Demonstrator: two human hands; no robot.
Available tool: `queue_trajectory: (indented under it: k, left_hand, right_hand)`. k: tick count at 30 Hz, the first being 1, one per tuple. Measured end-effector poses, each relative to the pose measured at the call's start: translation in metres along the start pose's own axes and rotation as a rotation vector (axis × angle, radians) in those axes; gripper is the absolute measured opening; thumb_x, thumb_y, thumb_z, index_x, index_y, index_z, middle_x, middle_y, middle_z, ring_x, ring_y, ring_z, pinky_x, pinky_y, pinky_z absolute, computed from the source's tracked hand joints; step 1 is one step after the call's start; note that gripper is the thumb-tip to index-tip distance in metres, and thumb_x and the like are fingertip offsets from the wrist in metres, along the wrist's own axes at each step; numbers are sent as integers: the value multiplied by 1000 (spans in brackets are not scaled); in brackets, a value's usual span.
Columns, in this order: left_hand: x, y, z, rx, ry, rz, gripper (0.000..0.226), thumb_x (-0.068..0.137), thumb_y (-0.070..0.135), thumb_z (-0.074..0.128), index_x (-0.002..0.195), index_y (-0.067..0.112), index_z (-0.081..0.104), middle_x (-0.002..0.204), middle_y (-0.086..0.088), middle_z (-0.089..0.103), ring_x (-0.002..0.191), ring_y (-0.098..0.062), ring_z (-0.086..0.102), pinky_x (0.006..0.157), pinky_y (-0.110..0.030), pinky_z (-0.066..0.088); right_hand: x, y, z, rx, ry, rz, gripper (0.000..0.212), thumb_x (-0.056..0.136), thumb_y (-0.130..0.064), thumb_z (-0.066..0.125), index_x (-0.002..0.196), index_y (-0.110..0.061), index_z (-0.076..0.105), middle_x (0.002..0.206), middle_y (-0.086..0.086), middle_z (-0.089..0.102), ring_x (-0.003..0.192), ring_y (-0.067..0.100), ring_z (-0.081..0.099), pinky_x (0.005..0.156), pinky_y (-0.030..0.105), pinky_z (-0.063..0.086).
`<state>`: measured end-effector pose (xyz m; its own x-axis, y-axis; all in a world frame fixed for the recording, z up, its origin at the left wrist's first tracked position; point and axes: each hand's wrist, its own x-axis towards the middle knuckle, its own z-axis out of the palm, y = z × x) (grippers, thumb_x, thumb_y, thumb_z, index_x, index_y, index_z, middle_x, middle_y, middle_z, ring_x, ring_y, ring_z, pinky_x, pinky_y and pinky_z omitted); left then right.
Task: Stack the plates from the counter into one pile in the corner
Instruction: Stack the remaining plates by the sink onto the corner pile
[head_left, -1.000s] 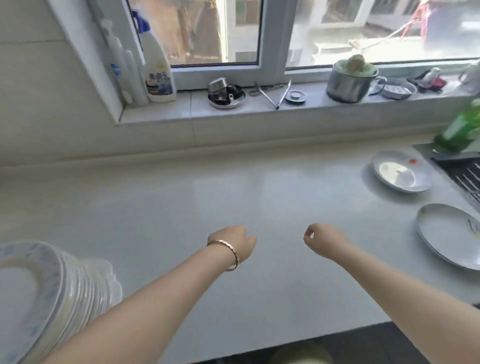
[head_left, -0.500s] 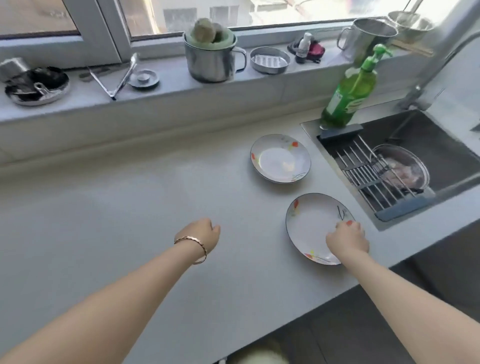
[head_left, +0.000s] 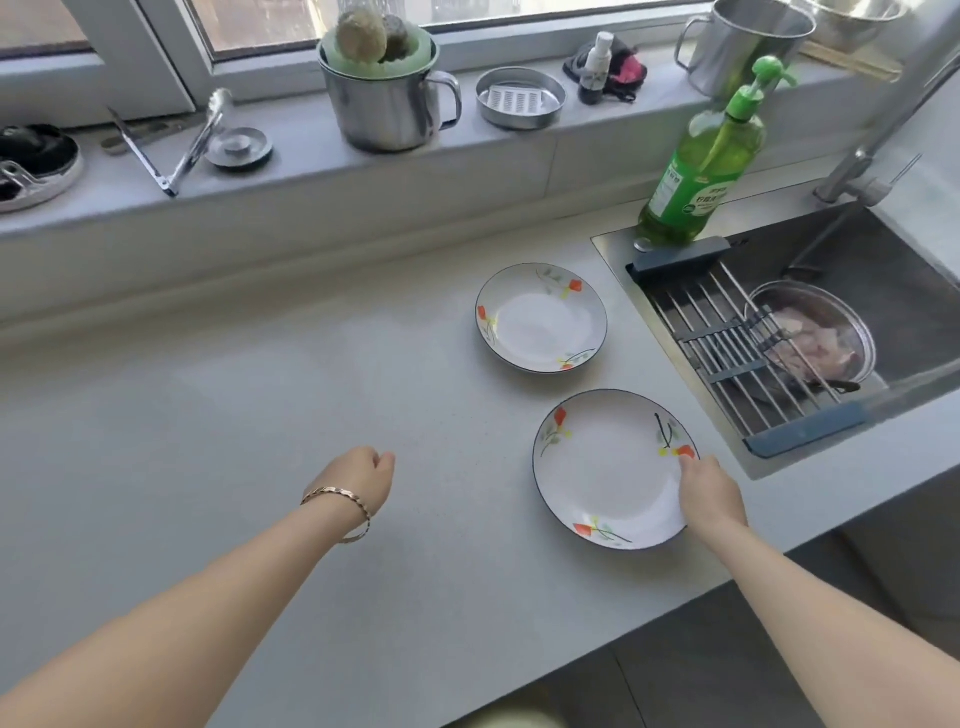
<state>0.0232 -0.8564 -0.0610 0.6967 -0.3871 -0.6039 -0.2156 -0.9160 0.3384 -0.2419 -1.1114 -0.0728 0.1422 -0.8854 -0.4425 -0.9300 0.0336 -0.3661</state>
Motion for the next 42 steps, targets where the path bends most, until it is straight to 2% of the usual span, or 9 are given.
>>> queue_trajectory:
  k: [4, 9, 13, 17, 21, 25, 31, 39, 42]
  left_hand:
    - [-3, -19, -13, -12, 47, -7, 30, 93, 29, 32, 74, 12, 47, 76, -8, 56, 67, -23, 52, 69, -29, 39]
    - [-17, -63, -43, -75, 126, -70, 30, 94, 28, 33, 77, 10, 50, 79, -13, 63, 69, -25, 57, 72, -32, 46]
    - [-41, -116, -83, -217, 232, -121, 29, 94, 25, 35, 76, 9, 51, 70, -8, 63, 63, -26, 60, 72, -30, 45]
    - [-74, -193, -133, -304, 369, -188, 29, 92, 24, 37, 72, 10, 53, 72, -13, 66, 69, -30, 65, 75, -33, 50]
    - [-118, -295, -180, -360, 512, -271, 28, 91, 23, 37, 70, 12, 51, 85, -21, 71, 84, -34, 70, 73, -33, 50]
    - [-168, -403, -216, -383, 615, -375, 29, 91, 24, 38, 76, 7, 57, 90, -22, 71, 86, -35, 69, 80, -37, 53]
    - [-238, -538, -246, -448, 757, -550, 35, 91, 28, 36, 85, 3, 60, 91, -19, 71, 85, -34, 69, 82, -38, 54]
    - [-291, -632, -244, -517, 818, -727, 28, 88, 22, 36, 64, 12, 45, 84, -18, 69, 80, -34, 68, 76, -37, 52]
    - [-297, -647, -241, -530, 821, -764, 34, 91, 24, 34, 60, 12, 39, 70, -12, 59, 71, -31, 60, 63, -30, 43]
  right_hand:
    - [-16, -32, -8, 74, 50, -233, 37, 100, -33, 30, 73, -9, 38, 63, 6, 44, 70, 31, 47, 54, 35, 25]
    - [-54, -102, 12, 153, -48, -418, 39, 99, -33, 36, 66, -12, 37, 60, 2, 41, 65, 27, 41, 56, 34, 27]
    - [-108, -171, 49, 217, -170, -535, 35, 97, -32, 41, 68, -12, 43, 61, -1, 41, 65, 24, 43, 60, 40, 43]
    - [-182, -239, 97, 178, -300, -670, 34, 97, -34, 41, 78, -9, 53, 65, 2, 47, 57, 24, 47, 57, 36, 47]
    - [-275, -295, 157, 207, -435, -745, 34, 98, -32, 40, 91, -3, 57, 72, 6, 51, 50, 21, 47, 36, 20, 38]
    - [-382, -336, 219, 218, -546, -786, 31, 99, -27, 40, 92, -1, 56, 74, 11, 49, 46, 20, 45, 35, 19, 36]
    - [-522, -384, 292, 195, -680, -877, 25, 98, -26, 40, 99, -7, 56, 74, 4, 52, 46, 19, 47, 35, 18, 38]
    - [-646, -417, 359, 72, -803, -1029, 27, 98, -31, 40, 95, -8, 54, 63, 4, 51, 40, 20, 46, 38, 21, 37]
    - [-672, -419, 380, -35, -797, -1064, 26, 98, -31, 37, 91, -9, 50, 57, 4, 49, 37, 18, 47, 39, 20, 33]
